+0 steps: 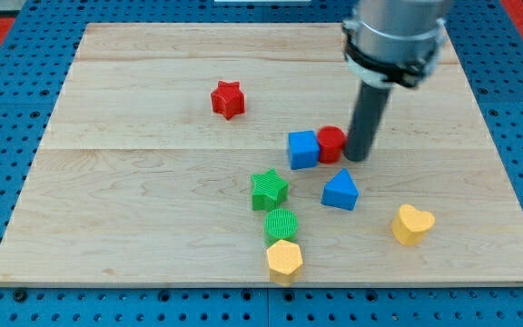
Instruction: Move the red circle above the blue cube
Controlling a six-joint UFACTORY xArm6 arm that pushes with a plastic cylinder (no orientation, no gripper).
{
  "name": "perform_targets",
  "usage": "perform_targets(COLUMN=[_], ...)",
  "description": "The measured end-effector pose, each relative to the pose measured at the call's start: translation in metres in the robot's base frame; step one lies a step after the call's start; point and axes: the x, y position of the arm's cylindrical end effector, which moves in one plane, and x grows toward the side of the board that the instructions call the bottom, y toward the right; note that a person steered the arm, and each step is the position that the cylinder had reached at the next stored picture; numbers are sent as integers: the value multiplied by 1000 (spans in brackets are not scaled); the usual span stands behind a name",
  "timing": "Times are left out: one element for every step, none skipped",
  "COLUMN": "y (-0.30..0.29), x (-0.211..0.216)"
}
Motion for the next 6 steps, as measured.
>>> perform_targets(y=[-29, -24, -27, -46, -111, -147], x=[-14, -19, -17, -6, -27, -53])
